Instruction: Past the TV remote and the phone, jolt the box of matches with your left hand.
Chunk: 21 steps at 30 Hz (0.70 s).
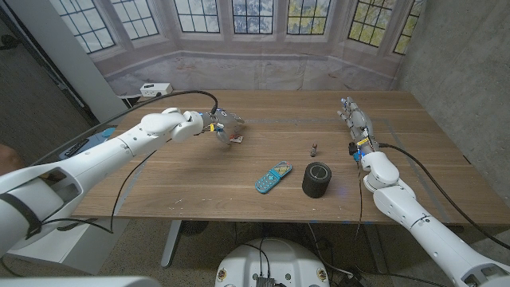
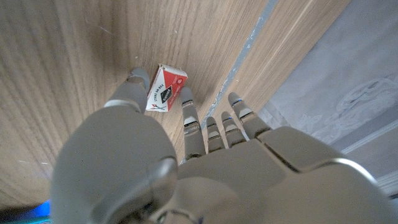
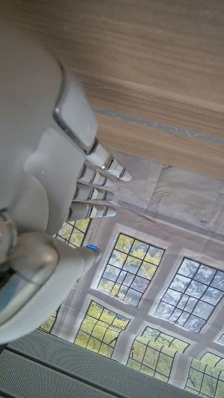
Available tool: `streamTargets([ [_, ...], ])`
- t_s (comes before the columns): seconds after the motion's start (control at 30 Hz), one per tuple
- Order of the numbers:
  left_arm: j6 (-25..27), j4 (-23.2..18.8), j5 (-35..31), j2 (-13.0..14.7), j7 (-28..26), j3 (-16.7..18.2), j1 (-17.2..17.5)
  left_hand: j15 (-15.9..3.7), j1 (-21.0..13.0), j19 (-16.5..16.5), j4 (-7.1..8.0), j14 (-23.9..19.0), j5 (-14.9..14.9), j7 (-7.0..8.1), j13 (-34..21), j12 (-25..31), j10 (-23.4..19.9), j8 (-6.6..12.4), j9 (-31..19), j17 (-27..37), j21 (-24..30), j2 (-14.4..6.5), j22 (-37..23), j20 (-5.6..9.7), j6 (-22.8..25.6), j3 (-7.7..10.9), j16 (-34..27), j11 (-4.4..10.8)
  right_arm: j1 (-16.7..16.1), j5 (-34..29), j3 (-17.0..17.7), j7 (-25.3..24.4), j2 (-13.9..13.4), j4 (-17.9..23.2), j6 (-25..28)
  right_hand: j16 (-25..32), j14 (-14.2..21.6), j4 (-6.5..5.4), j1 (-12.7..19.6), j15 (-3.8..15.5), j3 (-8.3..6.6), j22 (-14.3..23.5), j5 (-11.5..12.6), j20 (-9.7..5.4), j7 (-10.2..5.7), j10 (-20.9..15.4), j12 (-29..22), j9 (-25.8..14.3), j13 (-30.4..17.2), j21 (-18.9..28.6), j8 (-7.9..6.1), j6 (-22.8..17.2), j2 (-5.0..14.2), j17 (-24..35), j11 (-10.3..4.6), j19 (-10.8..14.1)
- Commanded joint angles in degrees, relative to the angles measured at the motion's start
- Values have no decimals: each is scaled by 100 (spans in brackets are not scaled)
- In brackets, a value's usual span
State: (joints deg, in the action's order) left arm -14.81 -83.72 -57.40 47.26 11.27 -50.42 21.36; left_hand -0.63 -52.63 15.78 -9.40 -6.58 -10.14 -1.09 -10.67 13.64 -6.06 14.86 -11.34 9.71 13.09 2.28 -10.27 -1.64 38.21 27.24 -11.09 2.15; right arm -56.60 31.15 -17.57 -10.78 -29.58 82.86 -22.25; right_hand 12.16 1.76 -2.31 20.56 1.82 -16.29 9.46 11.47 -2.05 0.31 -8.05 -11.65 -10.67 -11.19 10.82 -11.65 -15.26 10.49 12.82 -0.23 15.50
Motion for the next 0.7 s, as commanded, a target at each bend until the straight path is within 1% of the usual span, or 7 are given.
streamTargets([
  [0.03, 76, -38, -97, -15, -150, 10, 41, -8, -105, 86, 12, -82, -21, -5, -15, 25, -88, 54, -28, 28, -2, -18, -23, -2, 82, -20, -24, -25, -38, 23, 10, 34, -28, 19, -8, 22, 44, -34, -48, 173, -26, 17, 22, -393, 0, -35, -8, -13, -8, 12, 2, -58, -20, 11, -11, 11],
  [0.3, 188, -91, -160, -54, -109, -5, 49, -7, -115, 108, 14, -104, -21, 4, -17, 23, -115, 53, -36, 28, 1, -18, -25, -8, 115, -32, -20, -54, -82, 57, 43, 74, -67, 34, -31, 18, 61, -35, -49, 184, -54, 17, 23, -393, 9, -41, -6, -13, -8, 13, 1, -79, -35, -1, -21, 17],
  [0.5, 273, -119, -197, -70, -184, -9, 99, -4, -117, 127, 19, -146, -19, 0, -18, 27, -155, 49, -43, 29, 3, -16, -26, 7, 135, -46, -25, -55, -105, 105, 60, 130, -86, 15, -40, 14, 65, -34, -49, 181, -67, 17, 23, -392, 5, -47, -6, -14, -7, 14, -1, -92, -43, -7, -24, 23],
  [0.6, 309, -137, -200, -73, -175, -12, 119, -3, -119, 137, 25, -161, -19, -62, -20, 21, -172, 74, -51, 30, 1, -16, -28, 2, 229, -60, -19, -51, -111, 116, 62, 151, -93, 9, -46, 12, 68, -33, -48, 180, -74, 16, 23, -391, 4, -48, -5, -14, -7, 14, 0, -95, -46, -11, -24, 23],
  [0.7, 331, -163, -204, -66, -188, -14, 146, -9, -122, 150, 28, -182, -19, -76, -21, 18, -183, 86, -56, 31, 3, -16, -28, 0, 278, -67, -21, -55, -119, 124, 66, 162, -99, 6, -51, 10, 68, -32, -47, 183, -79, 16, 23, -395, 6, -51, -5, -14, -7, 14, 2, -94, -48, -13, -25, 25],
])
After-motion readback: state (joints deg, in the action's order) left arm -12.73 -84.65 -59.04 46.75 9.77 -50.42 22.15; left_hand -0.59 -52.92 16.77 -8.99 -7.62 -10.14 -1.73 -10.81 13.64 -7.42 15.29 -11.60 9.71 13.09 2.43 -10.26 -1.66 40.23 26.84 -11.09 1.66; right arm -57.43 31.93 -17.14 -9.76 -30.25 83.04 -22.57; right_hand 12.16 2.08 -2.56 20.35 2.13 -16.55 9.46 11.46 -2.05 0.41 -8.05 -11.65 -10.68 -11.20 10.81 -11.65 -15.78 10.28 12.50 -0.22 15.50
